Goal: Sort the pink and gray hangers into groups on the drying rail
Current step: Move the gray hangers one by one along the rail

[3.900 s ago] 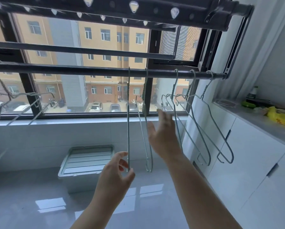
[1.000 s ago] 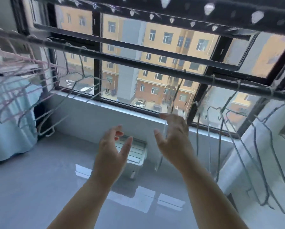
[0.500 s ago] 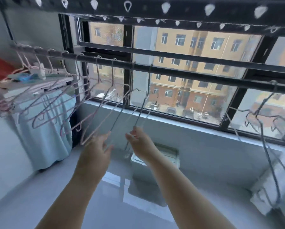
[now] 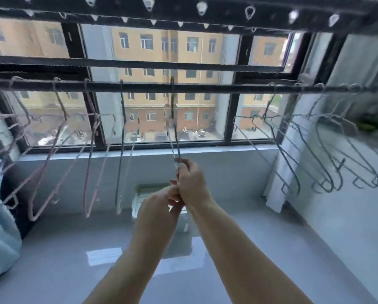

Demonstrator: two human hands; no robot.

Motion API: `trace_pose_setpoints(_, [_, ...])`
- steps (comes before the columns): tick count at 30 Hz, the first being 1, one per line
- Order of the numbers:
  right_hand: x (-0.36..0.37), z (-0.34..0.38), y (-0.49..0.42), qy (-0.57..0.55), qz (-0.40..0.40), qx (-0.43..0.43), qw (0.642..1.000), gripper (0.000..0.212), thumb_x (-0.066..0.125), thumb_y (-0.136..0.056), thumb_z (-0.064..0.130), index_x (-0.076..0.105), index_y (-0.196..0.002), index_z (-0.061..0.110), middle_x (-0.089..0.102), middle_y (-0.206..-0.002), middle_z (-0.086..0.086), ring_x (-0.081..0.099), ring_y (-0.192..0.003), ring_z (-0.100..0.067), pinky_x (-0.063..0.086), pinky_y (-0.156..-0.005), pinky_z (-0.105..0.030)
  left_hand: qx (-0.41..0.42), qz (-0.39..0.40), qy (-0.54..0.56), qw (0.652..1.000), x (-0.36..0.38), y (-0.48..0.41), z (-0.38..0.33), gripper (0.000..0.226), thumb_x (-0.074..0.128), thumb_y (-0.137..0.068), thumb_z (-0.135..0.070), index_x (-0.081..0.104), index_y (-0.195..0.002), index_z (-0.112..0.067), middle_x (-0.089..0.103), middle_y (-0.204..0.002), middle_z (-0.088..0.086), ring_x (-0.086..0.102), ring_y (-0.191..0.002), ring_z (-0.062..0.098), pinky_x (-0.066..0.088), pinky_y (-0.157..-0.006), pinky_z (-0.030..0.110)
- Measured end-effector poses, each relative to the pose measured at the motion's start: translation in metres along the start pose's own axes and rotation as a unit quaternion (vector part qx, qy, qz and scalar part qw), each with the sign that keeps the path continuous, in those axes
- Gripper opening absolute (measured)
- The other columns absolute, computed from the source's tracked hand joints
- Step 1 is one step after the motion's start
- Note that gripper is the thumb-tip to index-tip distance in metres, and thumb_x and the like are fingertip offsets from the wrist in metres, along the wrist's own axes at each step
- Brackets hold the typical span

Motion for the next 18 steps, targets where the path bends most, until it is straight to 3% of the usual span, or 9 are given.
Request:
trace_pose_setpoints(2, [-0.03, 0.007, -0.002, -0.008, -0.029, 0.004, 1.0, 0.027, 0.032, -0.093, 0.005, 0.054, -0.086, 0.019, 0.038, -0.063, 0.002, 0.044, -0.041, 0.0, 0.047, -0.052, -0.013, 0.014, 0.016, 0.012, 1.0, 0.017, -0.004, -0.018, 0.02, 0.063, -0.076, -0.005, 0.07, -0.08, -0.023, 0.067, -0.066, -0.012, 0.057, -0.057, 0.002, 0.049, -0.063, 0.022])
trace_pose_setpoints(5, [-0.068, 0.016, -0.003, -0.032, -0.048, 0.014, 0.998, 0.026, 0.034, -0.094, 0.005, 0.056, -0.085, 0.017, 0.035, -0.066, 0.0, 0.043, -0.051, -0.006, 0.05, -0.056, -0.017, 0.038, 0.037, 0.033, 0.998, 0.042, -0.009, -0.045, 0.017, 0.064, -0.076, -0.009, 0.071, -0.082, -0.024, 0.071, -0.071, -0.009, 0.052, -0.056, -0.003, 0.042, -0.061, 0.009])
trace_pose_setpoints(9, [-0.113, 0.025, -0.009, -0.05, -0.065, 0.023, 0.996, 0.023, 0.036, -0.095, 0.005, 0.056, -0.107, -0.001, 0.035, -0.067, 0.0, 0.042, -0.059, -0.009, 0.053, -0.06, -0.022, 0.034, 0.072, 0.054, 0.995, 0.065, -0.008, -0.058, 0.018, 0.066, -0.079, -0.017, 0.07, -0.094, -0.026, 0.066, -0.077, -0.018, 0.054, -0.064, -0.007, 0.045, -0.067, 0.006])
trace_pose_setpoints(12, [-0.138, 0.029, -0.017, -0.04, -0.071, 0.017, 0.997, 0.026, 0.034, -0.095, 0.0, 0.051, -0.112, -0.009, 0.039, -0.072, 0.001, 0.044, -0.06, -0.009, 0.056, -0.067, -0.026, 0.016, 0.072, 0.041, 0.996, 0.074, -0.008, -0.052, 0.02, 0.067, -0.079, -0.022, 0.068, -0.099, -0.025, 0.065, -0.079, -0.018, 0.055, -0.067, -0.008, 0.043, -0.068, 0.004])
trace_pose_setpoints(18, [-0.165, 0.023, -0.03, -0.062, -0.061, 0.024, 0.996, 0.02, 0.034, -0.095, 0.0, 0.054, -0.099, 0.0, 0.039, -0.07, -0.001, 0.044, -0.05, -0.005, 0.056, -0.06, -0.022, -0.019, 0.06, 0.04, 0.997, 0.084, 0.0, -0.043, 0.016, 0.067, -0.079, -0.022, 0.068, -0.095, -0.026, 0.06, -0.072, -0.024, 0.056, -0.069, -0.01, 0.043, -0.068, 0.005])
Point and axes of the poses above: each hand's wrist, its own y-axis away from the middle knuckle, its own x-axis out of the palm, z = x × y, the point moved 7 cm from there along -y, towards the middle knuckle
